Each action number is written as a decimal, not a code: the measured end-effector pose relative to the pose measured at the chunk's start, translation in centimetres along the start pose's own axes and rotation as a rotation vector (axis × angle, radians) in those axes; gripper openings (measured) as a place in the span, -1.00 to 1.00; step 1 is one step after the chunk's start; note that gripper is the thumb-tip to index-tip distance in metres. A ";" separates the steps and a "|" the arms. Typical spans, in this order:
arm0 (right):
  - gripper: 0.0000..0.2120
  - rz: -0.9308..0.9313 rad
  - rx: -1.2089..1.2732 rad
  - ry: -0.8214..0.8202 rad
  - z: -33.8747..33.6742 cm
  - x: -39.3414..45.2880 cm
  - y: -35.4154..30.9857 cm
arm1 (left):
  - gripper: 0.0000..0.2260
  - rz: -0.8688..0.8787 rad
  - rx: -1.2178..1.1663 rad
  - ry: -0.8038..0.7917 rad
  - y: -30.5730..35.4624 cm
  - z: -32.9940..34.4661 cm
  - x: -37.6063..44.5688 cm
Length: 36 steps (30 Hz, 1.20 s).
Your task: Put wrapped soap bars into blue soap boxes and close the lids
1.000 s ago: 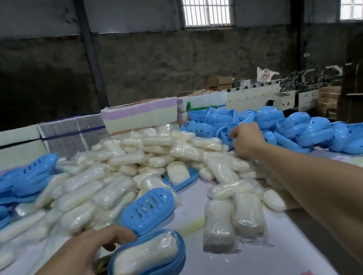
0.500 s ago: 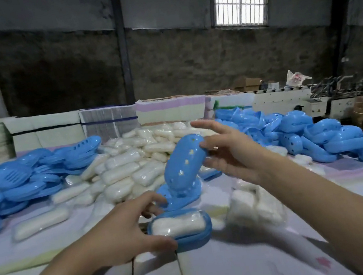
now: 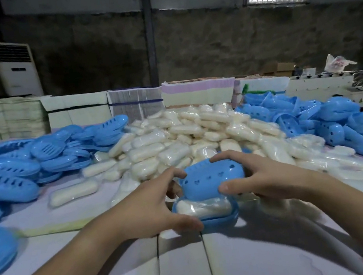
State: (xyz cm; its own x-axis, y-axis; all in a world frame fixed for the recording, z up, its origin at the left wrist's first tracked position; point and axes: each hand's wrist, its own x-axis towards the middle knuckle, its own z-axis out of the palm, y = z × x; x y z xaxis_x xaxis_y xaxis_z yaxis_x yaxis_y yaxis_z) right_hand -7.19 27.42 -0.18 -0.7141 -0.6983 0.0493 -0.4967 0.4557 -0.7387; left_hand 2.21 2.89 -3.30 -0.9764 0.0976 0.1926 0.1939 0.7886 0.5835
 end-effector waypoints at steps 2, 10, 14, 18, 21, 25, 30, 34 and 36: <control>-0.45 -0.010 -0.125 -0.012 0.2 0.0 0.1 | -0.27 0.010 0.026 -0.010 0.1 0.0 0.0; -0.41 -0.139 -0.340 -0.048 2.0 0.2 -0.3 | -0.47 0.062 0.015 -0.023 0.5 -0.2 -0.1; -0.42 -0.205 -0.330 -0.047 2.4 0.3 -0.3 | -0.48 0.086 0.003 -0.044 0.2 -0.6 -0.2; -0.39 -0.235 -0.361 -0.029 2.4 0.3 -0.1 | -0.44 0.103 0.053 -0.046 0.0 -0.7 -0.1; -0.39 -0.263 -0.398 -0.039 2.3 0.1 -0.2 | -0.46 0.109 0.067 -0.033 -0.1 -0.9 0.0; -0.30 -0.319 -0.463 -0.081 2.1 -0.2 -0.5 | -0.46 0.124 0.135 -0.039 -0.2 -1.3 -0.2; -0.37 -0.398 -0.541 0.009 2.2 -0.3 -0.4 | -0.55 0.129 0.189 -0.047 -0.3 -1.3 -0.1; -0.40 -0.393 -0.550 -0.002 2.0 -0.2 -0.1 | -0.50 0.123 0.157 -0.046 -0.3 -1.3 -0.1; -0.40 -0.393 -0.514 -0.017 2.2 -0.1 -0.1 | -0.48 0.133 0.148 -0.046 -0.3 -1.3 -0.2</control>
State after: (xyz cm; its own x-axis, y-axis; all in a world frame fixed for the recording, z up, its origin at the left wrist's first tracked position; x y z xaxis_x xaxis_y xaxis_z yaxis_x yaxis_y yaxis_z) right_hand -5.98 26.29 -1.60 -0.4248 -0.8739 0.2365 -0.8955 0.3673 -0.2513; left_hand 2.50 1.88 -2.48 -0.9471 0.2318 0.2218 0.3086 0.8473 0.4322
